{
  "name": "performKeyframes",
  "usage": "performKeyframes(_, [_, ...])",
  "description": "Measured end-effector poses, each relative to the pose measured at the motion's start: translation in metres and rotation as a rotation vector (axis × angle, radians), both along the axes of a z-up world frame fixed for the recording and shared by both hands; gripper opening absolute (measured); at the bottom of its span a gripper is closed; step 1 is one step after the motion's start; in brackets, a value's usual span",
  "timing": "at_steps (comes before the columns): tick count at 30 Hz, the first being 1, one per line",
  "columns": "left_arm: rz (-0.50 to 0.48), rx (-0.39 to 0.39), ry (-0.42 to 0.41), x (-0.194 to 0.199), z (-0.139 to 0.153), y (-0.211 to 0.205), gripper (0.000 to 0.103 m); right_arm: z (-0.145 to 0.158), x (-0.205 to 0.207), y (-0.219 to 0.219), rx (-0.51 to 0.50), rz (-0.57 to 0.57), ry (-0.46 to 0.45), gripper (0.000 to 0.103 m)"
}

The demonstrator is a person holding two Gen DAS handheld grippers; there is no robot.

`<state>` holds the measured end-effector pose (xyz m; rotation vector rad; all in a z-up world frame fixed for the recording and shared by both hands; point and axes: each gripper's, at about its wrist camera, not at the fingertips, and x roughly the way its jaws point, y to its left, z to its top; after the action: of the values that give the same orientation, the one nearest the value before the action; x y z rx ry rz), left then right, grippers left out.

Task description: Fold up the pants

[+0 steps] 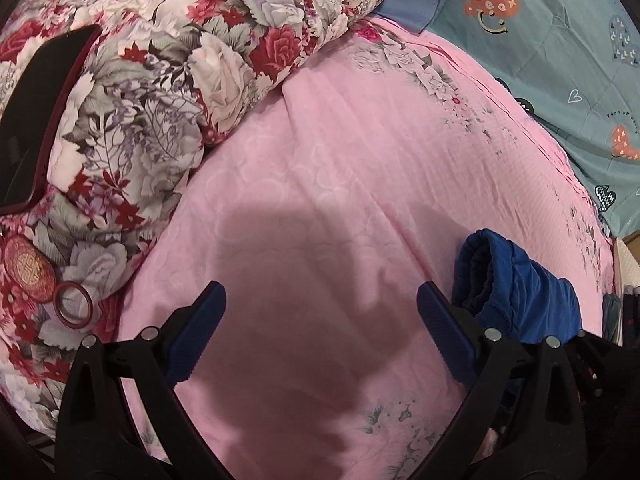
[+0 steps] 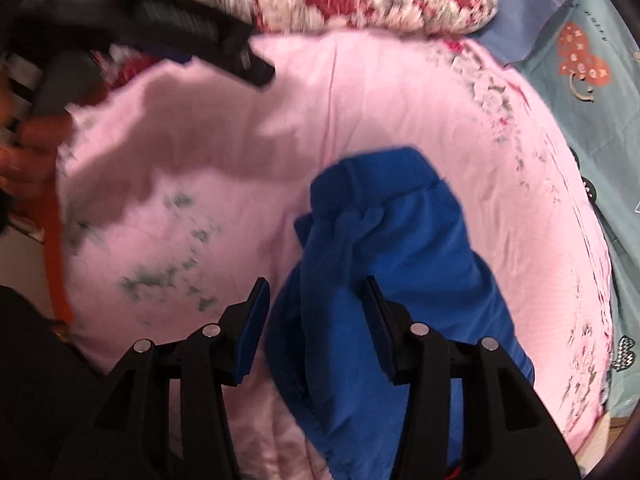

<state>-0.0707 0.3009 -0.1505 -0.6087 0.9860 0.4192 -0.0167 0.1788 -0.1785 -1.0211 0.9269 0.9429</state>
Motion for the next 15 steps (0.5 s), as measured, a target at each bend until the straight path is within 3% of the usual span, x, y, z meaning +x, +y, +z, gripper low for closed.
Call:
performKeyframes(3, [-0.007,-0.014,-0.005,0.002,0.001,-0.002,0.098,-0.008,0.000,-0.007,0.013,-0.013,-0.008,0.046])
performKeyframes(4, [-0.015,-0.023,-0.012,0.003,0.003,-0.003,0.098,-0.006,0.004,-0.009,0.030,-0.035,0.008,0.039])
performKeyframes(5, [-0.021,-0.031,-0.016,0.004,0.004,-0.003,0.098,-0.003,0.009,-0.012,0.044,-0.062,0.019,0.017])
performKeyframes(6, [-0.028,-0.046,-0.023,0.006,0.006,-0.004,0.098,0.000,0.015,-0.016,0.066,-0.091,0.047,0.010])
performKeyframes(10, [-0.081,-0.178,-0.069,0.020,0.010,-0.007,0.098,0.020,0.025,-0.032,0.197,-0.163,0.099,0.007])
performKeyframes(15, [-0.185,-0.464,-0.124,0.045,0.005,-0.025,0.101,0.043,0.021,-0.048,0.296,-0.198,0.047,0.007])
